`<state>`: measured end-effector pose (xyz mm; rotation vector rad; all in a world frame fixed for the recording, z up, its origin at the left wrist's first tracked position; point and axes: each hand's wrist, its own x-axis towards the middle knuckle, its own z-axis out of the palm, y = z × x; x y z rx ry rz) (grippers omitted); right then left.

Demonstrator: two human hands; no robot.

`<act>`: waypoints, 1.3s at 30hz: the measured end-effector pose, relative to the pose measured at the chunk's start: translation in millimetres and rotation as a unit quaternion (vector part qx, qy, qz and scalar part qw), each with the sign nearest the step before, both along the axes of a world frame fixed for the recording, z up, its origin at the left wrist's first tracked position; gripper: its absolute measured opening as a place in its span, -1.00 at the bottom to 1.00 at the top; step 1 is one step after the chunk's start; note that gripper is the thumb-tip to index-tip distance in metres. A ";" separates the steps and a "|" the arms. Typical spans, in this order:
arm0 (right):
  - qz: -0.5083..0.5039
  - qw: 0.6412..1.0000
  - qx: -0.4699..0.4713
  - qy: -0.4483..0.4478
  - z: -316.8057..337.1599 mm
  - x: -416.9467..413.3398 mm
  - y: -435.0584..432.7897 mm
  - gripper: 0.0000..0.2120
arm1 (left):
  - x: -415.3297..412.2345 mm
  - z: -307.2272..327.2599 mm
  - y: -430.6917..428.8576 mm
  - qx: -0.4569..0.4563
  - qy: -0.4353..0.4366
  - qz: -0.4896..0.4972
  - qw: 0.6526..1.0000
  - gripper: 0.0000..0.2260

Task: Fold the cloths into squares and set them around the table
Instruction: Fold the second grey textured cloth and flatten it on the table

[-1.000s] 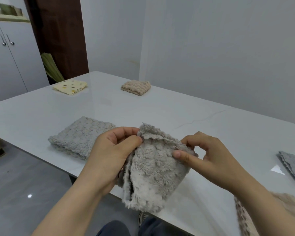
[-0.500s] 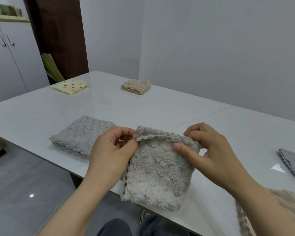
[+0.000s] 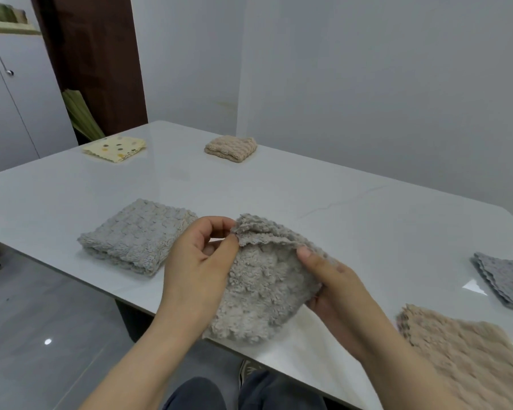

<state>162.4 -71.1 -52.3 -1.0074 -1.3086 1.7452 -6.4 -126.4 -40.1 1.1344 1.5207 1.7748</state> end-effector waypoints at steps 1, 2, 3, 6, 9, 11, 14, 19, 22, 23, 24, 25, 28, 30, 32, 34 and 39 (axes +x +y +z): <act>-0.004 1.000 -0.003 0.001 -3.5 -0.4 -1.8 -0.55 | -1.2 -0.4 0.7 -0.003 -0.005 0.001 1.000 -0.88; -0.009 1.000 -0.002 -0.002 -6.1 -0.5 -3.1 -0.53 | -3.5 -1.8 1.9 -0.011 -0.016 -0.001 1.000 -0.88; -0.011 1.000 0.003 -0.008 -7.6 -0.6 -4.1 -0.54 | -5.6 -3.0 3.1 -0.021 -0.037 -0.007 0.999 -0.88; 0.010 1.000 0.008 -0.003 -9.1 -2.2 -7.1 -0.60 | -8.2 -2.3 4.7 -0.046 -0.122 -0.018 0.991 -0.86; -0.014 0.999 0.030 -0.016 -8.7 -5.8 -8.0 -0.62 | -8.2 -0.6 4.5 -0.053 -0.157 -0.024 0.986 -0.86; -0.045 0.997 0.053 -0.036 -8.8 -8.4 -7.6 -0.61 | -9.4 -2.4 4.2 -0.053 -0.129 -0.021 0.990 -0.89; -0.075 0.994 0.064 -0.040 -6.8 -10.6 -6.8 -0.59 | -11.3 -3.3 -0.6 -0.056 -0.063 -0.014 0.996 -0.80; -0.075 0.995 0.061 -0.034 -1.7 -10.7 -4.0 -0.60 | -12.6 0.3 -16.0 -0.091 0.033 -0.086 0.992 -0.62; -0.068 0.995 0.062 -0.043 1.7 -10.9 -2.5 -0.64 | -14.5 -1.5 -20.5 -0.102 0.061 -0.144 0.982 -0.67; -0.066 0.995 0.060 -0.047 2.9 -11.3 -1.8 -0.65 | -14.8 -2.8 -20.6 -0.100 0.074 -0.151 0.981 -0.70; -0.062 0.995 0.059 -0.051 4.2 -11.2 -1.1 -0.65 | -14.8 -3.7 -20.6 -0.094 0.087 -0.151 0.980 -0.74; -0.056 0.995 0.056 -0.054 5.5 -11.1 -0.3 -0.65 | -14.8 -4.3 -20.0 -0.085 0.098 -0.146 0.981 -0.76; -0.022 0.999 0.026 -0.034 9.3 -6.6 1.0 -0.65 | -13.6 -2.5 -19.2 -0.085 0.115 -0.133 0.981 -0.72; 0.015 1.000 -0.012 0.001 11.6 -0.3 1.0 -0.65 | -14.0 1.2 -20.1 -0.100 0.130 -0.134 0.977 -0.64; 0.044 0.998 -0.028 0.026 11.5 5.8 1.0 -0.65 | -15.8 1.9 -19.9 -0.100 0.151 -0.144 0.973 -0.55; 0.031 0.999 0.004 -0.004 8.1 10.6 2.2 -0.67 | -16.6 1.4 -17.8 -0.102 0.174 -0.158 0.967 -0.47; -0.016 0.986 0.126 -0.109 6.0 18.1 1.9 -0.65 | -9.3 8.8 -15.8 -0.097 0.146 -0.205 0.963 -0.35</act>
